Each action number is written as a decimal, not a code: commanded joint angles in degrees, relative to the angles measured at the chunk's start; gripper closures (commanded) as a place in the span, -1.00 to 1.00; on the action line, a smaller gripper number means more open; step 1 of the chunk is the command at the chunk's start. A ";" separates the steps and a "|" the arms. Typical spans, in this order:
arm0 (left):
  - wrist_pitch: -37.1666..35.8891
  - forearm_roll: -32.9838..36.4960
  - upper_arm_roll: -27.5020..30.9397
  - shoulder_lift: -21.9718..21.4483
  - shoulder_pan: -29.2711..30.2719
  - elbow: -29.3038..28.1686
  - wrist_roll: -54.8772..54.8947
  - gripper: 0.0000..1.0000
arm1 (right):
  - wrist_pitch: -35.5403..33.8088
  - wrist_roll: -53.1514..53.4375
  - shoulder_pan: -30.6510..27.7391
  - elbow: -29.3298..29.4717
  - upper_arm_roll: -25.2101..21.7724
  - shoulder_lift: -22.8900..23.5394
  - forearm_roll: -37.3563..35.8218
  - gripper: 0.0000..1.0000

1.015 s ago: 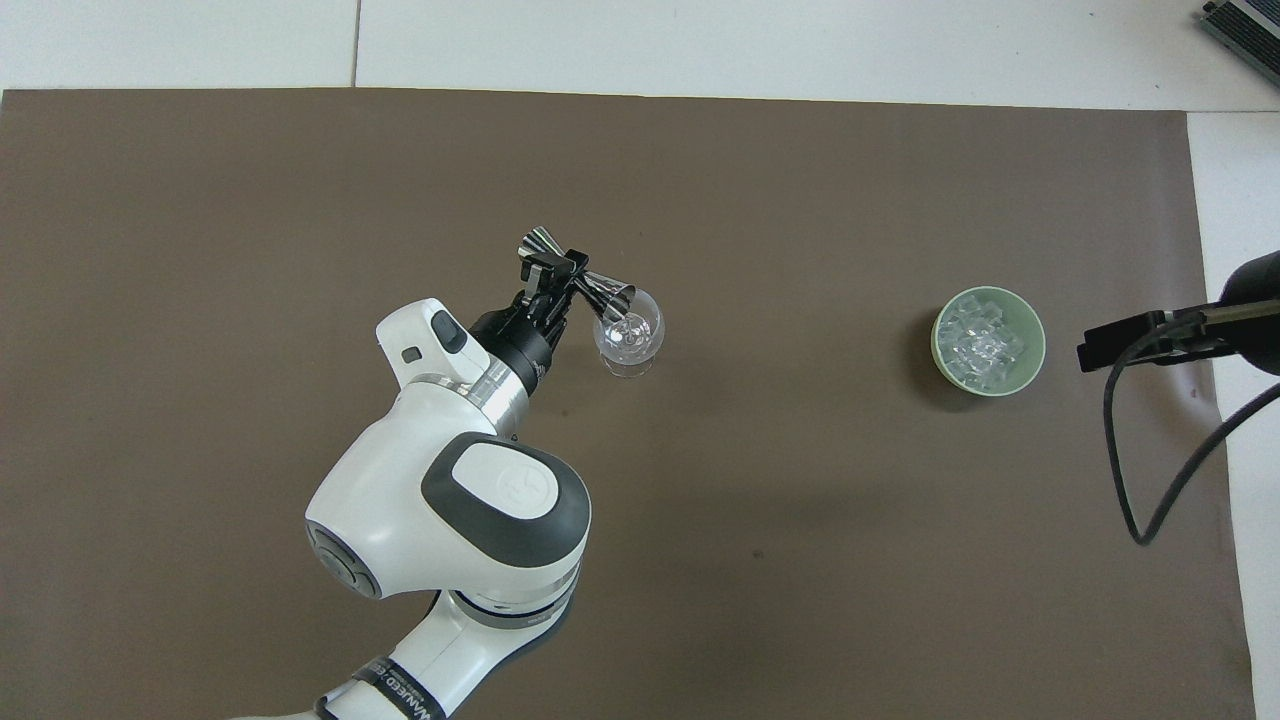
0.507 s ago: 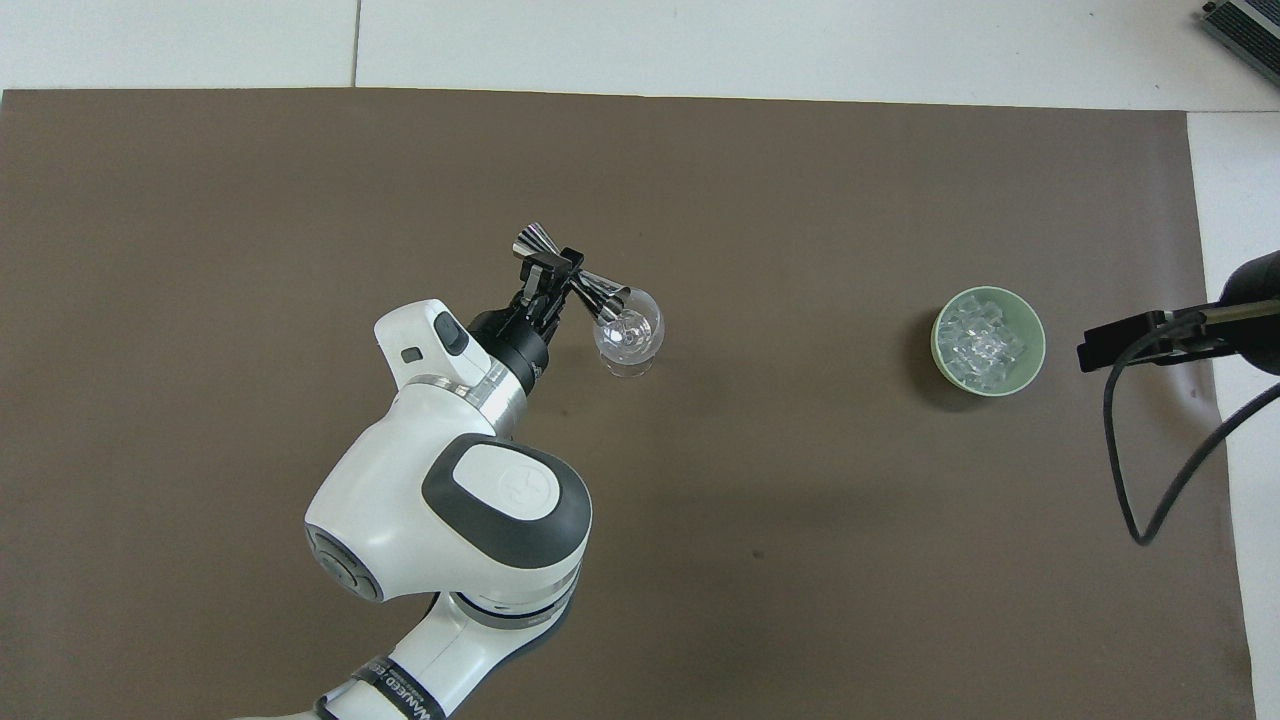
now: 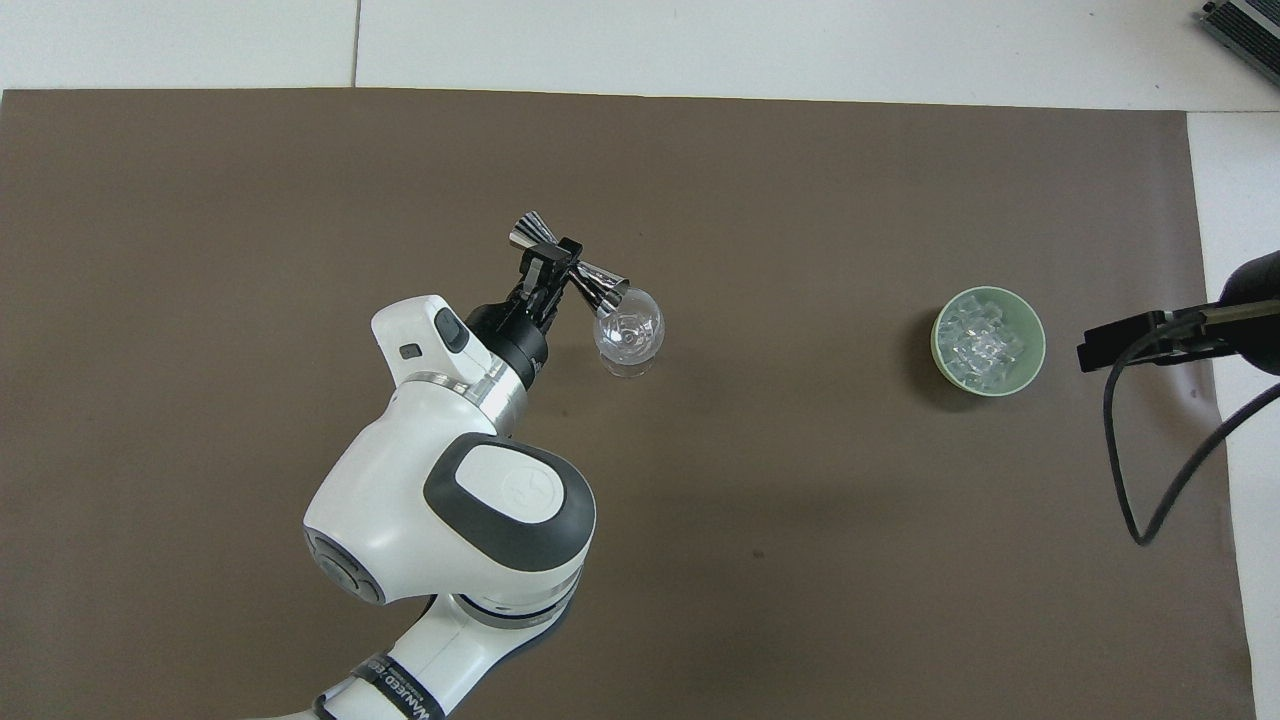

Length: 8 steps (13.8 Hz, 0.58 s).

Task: Pour wine and add ice with both arms
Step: 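Tilt the jigger with the left gripper to pour into the glass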

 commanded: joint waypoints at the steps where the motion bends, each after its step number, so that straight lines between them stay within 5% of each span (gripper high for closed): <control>1: 1.59 1.04 0.39 0.21 -1.10 0.87 0.50 1.00 | -0.60 -1.48 -0.68 -0.59 0.52 -0.88 -0.41 -1.00; 8: 2.03 2.01 0.39 0.29 -1.19 0.87 1.30 1.00 | -0.69 -1.48 -0.68 -0.59 0.52 -0.88 -0.41 -1.00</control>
